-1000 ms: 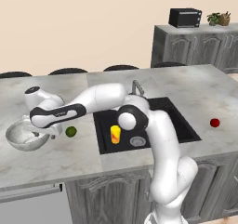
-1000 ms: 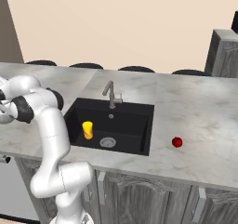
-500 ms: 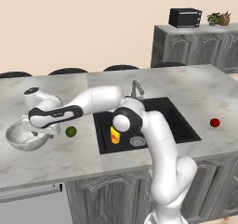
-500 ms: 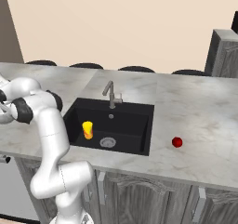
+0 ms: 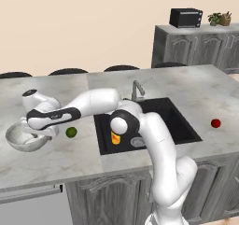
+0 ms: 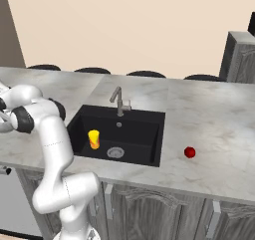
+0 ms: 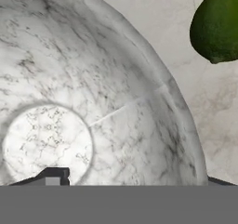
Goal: Remove the lime and apple from the sink. Then move the bowl and cup from the counter to the sink for washing.
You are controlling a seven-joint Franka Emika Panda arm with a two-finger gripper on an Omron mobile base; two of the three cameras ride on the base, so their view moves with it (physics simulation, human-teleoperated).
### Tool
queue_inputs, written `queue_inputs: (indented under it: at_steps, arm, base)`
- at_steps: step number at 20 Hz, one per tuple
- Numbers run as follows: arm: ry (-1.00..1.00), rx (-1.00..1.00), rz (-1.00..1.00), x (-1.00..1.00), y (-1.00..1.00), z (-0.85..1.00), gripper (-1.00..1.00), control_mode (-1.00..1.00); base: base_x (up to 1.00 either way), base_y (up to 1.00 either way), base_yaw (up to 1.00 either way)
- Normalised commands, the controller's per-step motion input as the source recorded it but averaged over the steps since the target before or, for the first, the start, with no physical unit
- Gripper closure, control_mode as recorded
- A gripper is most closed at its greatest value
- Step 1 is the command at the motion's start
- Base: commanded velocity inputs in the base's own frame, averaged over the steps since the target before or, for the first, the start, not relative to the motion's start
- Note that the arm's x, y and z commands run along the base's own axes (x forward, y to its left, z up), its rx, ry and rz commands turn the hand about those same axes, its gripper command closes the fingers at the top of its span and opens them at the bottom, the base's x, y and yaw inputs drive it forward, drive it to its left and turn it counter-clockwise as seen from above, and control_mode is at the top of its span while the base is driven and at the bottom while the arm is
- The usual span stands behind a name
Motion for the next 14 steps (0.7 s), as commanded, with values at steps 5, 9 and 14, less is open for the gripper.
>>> queue_inputs:
  at_steps: [5, 9, 14]
  arm:
    - [0.01, 0.0, 0.0, 0.0, 0.0, -0.1, 1.0, -1.0]
    - [0.0, 0.0, 0.0, 0.0, -0.02, -0.08, 1.0, -1.0]
    - [0.0, 0.01, 0.0, -0.03, -0.04, 0.04, 1.0, -1.0]
  base:
    - [0.0, 0.0, 0.0]
    - [0.0, 0.0, 0.0]
    - [0.0, 0.0, 0.0]
